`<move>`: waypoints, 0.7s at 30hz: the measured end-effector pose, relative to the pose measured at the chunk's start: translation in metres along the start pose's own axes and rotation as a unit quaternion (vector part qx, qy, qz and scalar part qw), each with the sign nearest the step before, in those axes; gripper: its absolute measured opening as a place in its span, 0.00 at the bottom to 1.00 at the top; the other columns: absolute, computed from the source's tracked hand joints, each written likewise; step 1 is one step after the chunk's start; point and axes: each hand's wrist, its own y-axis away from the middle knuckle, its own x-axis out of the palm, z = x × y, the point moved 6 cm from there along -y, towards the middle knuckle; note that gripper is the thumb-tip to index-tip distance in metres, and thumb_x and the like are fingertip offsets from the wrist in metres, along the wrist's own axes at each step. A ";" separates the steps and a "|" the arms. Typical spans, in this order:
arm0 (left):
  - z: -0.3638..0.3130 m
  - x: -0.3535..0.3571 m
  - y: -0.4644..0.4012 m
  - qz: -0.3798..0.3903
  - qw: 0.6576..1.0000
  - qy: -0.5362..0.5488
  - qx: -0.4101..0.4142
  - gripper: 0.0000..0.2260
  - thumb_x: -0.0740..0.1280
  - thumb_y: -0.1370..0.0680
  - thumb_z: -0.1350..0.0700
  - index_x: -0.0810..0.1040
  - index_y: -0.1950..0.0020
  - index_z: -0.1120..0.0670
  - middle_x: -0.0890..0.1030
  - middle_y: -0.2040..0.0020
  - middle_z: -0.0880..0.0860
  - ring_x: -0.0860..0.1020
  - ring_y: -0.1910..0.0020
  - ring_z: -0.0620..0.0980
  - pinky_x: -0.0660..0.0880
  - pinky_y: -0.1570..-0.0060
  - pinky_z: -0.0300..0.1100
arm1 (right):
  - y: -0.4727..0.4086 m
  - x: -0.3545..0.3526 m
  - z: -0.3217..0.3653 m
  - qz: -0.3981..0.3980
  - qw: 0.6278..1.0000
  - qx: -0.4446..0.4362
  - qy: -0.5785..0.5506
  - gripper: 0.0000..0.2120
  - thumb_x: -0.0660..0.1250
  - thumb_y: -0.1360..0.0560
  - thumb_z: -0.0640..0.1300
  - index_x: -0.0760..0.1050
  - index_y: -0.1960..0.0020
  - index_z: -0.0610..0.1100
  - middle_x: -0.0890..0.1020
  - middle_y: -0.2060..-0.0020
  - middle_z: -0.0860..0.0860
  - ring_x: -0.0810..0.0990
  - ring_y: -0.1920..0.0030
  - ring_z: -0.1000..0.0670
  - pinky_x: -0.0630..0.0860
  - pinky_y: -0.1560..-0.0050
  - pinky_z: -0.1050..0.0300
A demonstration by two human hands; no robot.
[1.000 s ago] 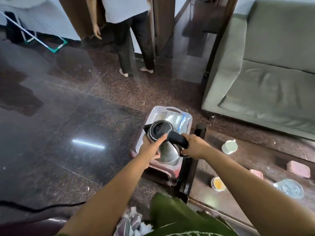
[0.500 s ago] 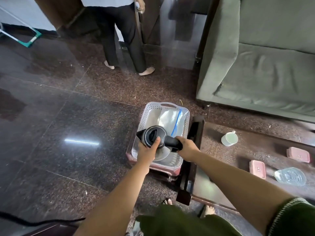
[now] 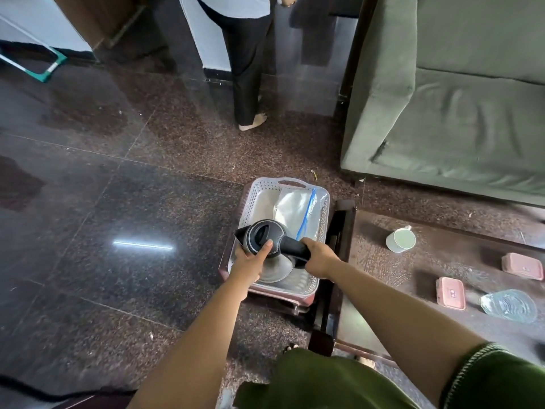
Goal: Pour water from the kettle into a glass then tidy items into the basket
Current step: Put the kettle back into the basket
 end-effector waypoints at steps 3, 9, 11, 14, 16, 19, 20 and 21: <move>-0.015 -0.010 0.013 -0.129 0.985 -0.101 0.056 0.58 0.71 0.37 0.29 0.45 0.22 0.59 0.58 0.23 0.61 0.58 0.25 0.61 0.55 0.26 0.60 | -0.001 -0.009 -0.009 -0.026 0.998 0.003 -0.064 0.21 0.63 0.28 0.33 0.68 0.36 0.45 0.76 0.48 0.49 0.75 0.54 0.47 0.71 0.63 0.59; -0.100 0.043 0.052 -0.189 0.827 -0.290 0.444 0.25 0.67 0.24 0.49 0.69 0.32 0.61 0.74 0.36 0.60 0.70 0.37 0.60 0.69 0.36 0.53 | -0.016 -0.060 -0.049 -0.214 0.942 0.112 -0.233 0.17 0.56 0.25 0.36 0.73 0.39 0.46 0.79 0.47 0.47 0.76 0.57 0.49 0.70 0.63 0.58; -0.117 0.070 0.041 -0.135 0.806 -0.331 0.472 0.14 0.65 0.23 0.53 0.76 0.42 0.59 0.80 0.47 0.57 0.75 0.46 0.59 0.74 0.48 0.56 | -0.033 -0.065 -0.048 -0.199 0.961 0.093 -0.171 0.18 0.56 0.25 0.35 0.73 0.39 0.46 0.77 0.43 0.45 0.76 0.52 0.47 0.69 0.59 0.59; -0.122 0.098 0.002 -0.048 0.823 -0.429 0.368 0.13 0.61 0.20 0.54 0.73 0.39 0.59 0.77 0.41 0.57 0.71 0.39 0.60 0.70 0.41 0.54 | -0.067 -0.053 -0.041 -0.127 0.987 0.054 -0.080 0.23 0.57 0.26 0.33 0.71 0.33 0.47 0.70 0.34 0.43 0.75 0.40 0.44 0.70 0.46 0.60; -0.121 0.103 -0.025 -0.039 0.820 -0.483 0.304 0.15 0.59 0.19 0.53 0.71 0.35 0.58 0.75 0.37 0.58 0.68 0.35 0.59 0.67 0.39 0.51 | -0.089 -0.044 -0.037 -0.090 0.994 0.043 -0.034 0.25 0.60 0.25 0.35 0.67 0.29 0.49 0.64 0.29 0.43 0.70 0.32 0.44 0.68 0.38 0.58; -0.130 0.103 -0.046 -0.056 0.796 -0.533 0.283 0.15 0.57 0.19 0.53 0.70 0.34 0.56 0.73 0.35 0.57 0.66 0.36 0.58 0.64 0.39 0.51 | -0.117 -0.034 -0.041 -0.061 0.996 0.063 -0.009 0.28 0.62 0.24 0.39 0.63 0.26 0.50 0.57 0.25 0.43 0.68 0.30 0.43 0.67 0.34 0.56; -0.132 0.103 -0.049 -0.052 0.800 -0.533 0.271 0.16 0.57 0.19 0.53 0.69 0.33 0.55 0.72 0.34 0.57 0.65 0.35 0.58 0.64 0.39 0.51 | -0.125 -0.031 -0.045 -0.058 0.995 0.080 -0.018 0.28 0.62 0.24 0.40 0.63 0.25 0.50 0.54 0.24 0.43 0.69 0.31 0.43 0.68 0.34 0.56; -0.134 0.102 -0.052 -0.045 0.809 -0.529 0.253 0.16 0.56 0.18 0.53 0.68 0.31 0.55 0.71 0.33 0.57 0.64 0.34 0.58 0.64 0.38 0.51 | -0.132 -0.029 -0.047 -0.058 0.993 0.096 -0.029 0.28 0.62 0.25 0.41 0.63 0.26 0.50 0.50 0.23 0.43 0.71 0.31 0.44 0.69 0.34 0.56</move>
